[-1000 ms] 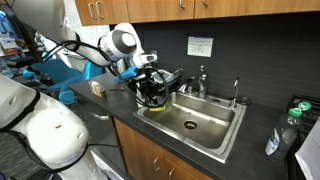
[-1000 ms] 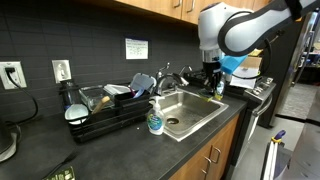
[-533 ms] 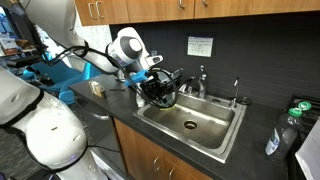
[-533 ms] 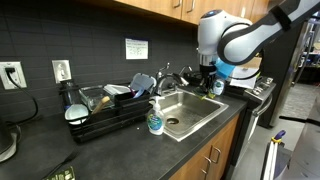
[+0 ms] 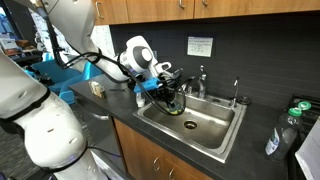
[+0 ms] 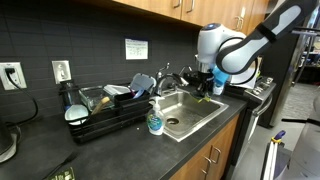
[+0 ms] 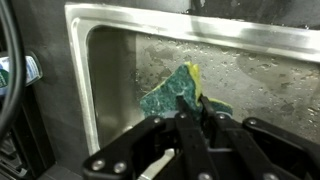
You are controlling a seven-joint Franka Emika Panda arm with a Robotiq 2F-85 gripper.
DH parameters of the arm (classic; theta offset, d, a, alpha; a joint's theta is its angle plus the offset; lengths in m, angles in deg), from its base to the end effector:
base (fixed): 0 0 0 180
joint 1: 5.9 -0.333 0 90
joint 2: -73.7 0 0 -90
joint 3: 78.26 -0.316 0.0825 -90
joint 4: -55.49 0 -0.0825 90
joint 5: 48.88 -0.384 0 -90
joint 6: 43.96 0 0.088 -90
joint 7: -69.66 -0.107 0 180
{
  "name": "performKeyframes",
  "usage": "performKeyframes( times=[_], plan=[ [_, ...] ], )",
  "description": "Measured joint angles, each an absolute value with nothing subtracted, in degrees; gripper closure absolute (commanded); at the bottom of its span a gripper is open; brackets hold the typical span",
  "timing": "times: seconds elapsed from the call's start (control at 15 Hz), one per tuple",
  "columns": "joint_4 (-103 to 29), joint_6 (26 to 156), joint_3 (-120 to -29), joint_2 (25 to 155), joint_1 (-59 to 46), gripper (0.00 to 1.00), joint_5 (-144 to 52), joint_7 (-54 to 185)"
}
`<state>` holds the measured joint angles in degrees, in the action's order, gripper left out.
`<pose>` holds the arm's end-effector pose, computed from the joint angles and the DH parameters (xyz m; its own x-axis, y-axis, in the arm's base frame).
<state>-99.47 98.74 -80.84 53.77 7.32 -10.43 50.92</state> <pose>0.3939 -0.0716 0.3496 0.9883 0.0346 0.1485 -0.0323 -0.9041 0.4262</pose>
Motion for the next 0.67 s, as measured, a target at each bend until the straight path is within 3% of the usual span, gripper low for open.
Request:
performKeyframes(
  times=[0.67],
  plan=[
    [-97.53,106.26,-79.29,59.28,7.48,0.96,-9.24,51.01]
  ],
)
